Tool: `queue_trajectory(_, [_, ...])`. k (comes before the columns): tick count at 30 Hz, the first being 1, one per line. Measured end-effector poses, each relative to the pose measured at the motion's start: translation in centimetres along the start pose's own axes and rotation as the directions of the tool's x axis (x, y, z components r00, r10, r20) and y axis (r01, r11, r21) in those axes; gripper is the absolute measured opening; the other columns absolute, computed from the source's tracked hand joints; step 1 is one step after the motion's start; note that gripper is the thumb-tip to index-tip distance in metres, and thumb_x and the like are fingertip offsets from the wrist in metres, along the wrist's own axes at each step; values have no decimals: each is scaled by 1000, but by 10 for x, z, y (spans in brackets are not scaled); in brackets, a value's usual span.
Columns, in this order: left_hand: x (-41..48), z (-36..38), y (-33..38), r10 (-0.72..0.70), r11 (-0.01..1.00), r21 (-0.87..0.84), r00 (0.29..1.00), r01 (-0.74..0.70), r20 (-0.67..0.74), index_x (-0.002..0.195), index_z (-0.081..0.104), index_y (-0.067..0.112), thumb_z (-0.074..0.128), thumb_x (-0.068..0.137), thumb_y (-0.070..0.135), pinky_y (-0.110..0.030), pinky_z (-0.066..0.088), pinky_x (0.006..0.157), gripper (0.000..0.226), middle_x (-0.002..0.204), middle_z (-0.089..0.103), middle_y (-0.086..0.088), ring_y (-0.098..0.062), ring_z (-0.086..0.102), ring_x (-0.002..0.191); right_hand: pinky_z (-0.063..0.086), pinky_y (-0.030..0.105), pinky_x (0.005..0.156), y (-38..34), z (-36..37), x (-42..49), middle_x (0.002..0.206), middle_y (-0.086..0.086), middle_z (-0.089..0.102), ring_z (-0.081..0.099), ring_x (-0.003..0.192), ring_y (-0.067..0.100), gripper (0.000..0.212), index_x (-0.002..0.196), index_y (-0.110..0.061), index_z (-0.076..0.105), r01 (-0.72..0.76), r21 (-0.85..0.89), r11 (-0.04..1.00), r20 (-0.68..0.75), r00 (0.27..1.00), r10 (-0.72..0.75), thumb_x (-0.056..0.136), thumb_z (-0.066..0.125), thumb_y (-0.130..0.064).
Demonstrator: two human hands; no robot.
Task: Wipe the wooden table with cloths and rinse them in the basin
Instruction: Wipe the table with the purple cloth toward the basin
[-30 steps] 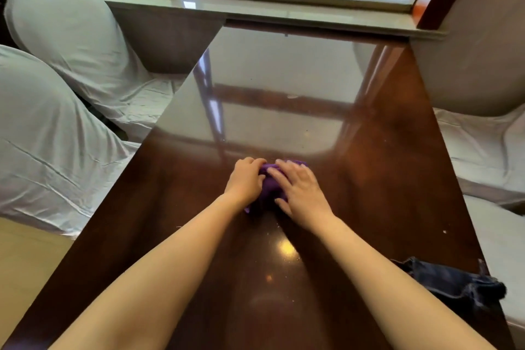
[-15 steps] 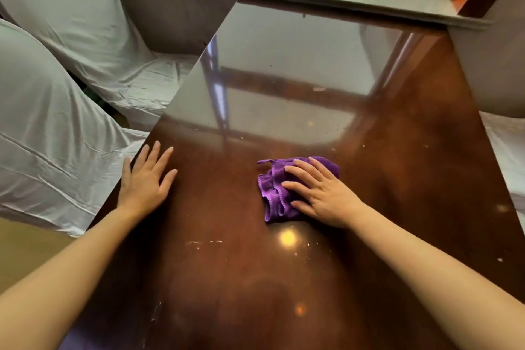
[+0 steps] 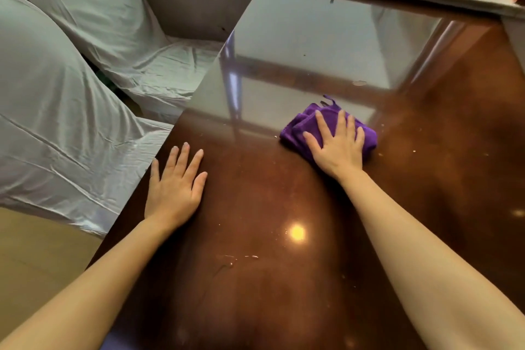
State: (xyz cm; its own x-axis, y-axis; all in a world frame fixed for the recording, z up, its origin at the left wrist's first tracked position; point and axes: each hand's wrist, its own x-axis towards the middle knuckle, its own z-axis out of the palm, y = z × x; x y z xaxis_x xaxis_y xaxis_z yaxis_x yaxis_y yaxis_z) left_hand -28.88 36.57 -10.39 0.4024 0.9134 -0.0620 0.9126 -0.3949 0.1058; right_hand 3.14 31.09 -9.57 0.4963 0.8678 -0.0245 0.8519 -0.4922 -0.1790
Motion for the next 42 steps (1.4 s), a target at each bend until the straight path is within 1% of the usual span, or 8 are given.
queue_trajectory(7, [0,4,1,8,1000,-9,1000,-8,-21,147,7,31,20,95,44,-47,-1,118,55,160,3,1,-17,-3,147,-8,55,115,-124,23,27,159,17,-5,-10,145,36,73,147,-39,9,173,25,985,70,982,-174,84,22,-74])
queue_trajectory(12, [0,5,-1,29,999,-30,999,-30,-17,147,7,32,19,94,45,-47,-2,118,55,160,3,2,-16,-3,147,-6,49,116,-125,22,19,160,12,-3,-7,146,32,65,147,-40,10,255,-18,967,69,965,-253,89,24,-66])
queue_trajectory(18, [1,4,-3,39,998,-55,999,-39,-1,147,8,33,18,94,47,-47,-4,118,56,160,1,3,-15,-4,147,0,45,118,-58,7,-1,160,7,5,1,147,27,59,146,-40,15,140,-48,989,14,990,-140,91,27,-59])
queue_trajectory(22, [1,5,-3,34,998,-46,999,-34,-9,147,8,33,17,94,47,-46,-2,118,56,160,2,3,-15,-3,147,2,46,119,24,-10,-12,160,7,7,2,147,28,58,145,-41,17,-50,-80,996,8,999,51,92,28,-58])
queue_trajectory(25, [1,7,-6,31,998,-48,999,-32,-16,147,9,32,17,94,48,-47,-2,118,55,160,4,2,-15,-2,147,1,47,119,78,-18,-26,160,8,8,2,146,29,57,145,-41,17,-214,-82,973,-2,977,215,92,29,-58])
queue_trajectory(28, [2,7,-6,30,999,-35,999,-30,-13,147,10,32,16,93,48,-48,-2,118,56,160,4,2,-15,-1,147,4,48,118,102,-19,-49,159,10,13,8,146,30,57,145,-39,19,-292,-55,955,-25,956,291,92,27,-58])
queue_trajectory(35, [5,5,-6,44,999,-31,999,-43,25,147,10,29,15,94,46,-52,-3,117,56,160,3,-2,-19,-2,147,0,49,117,45,-2,-106,159,11,10,4,146,31,57,146,-33,21,-280,4,960,-63,958,279,93,30,-52])
queue_trajectory(42, [-16,-1,-26,153,987,-49,986,-150,61,148,10,26,18,95,45,-45,-3,118,56,160,2,-1,-18,-2,147,-4,49,117,-50,16,-151,160,11,4,-2,146,32,60,147,-34,15,-124,-2,992,-37,992,124,93,26,-56])
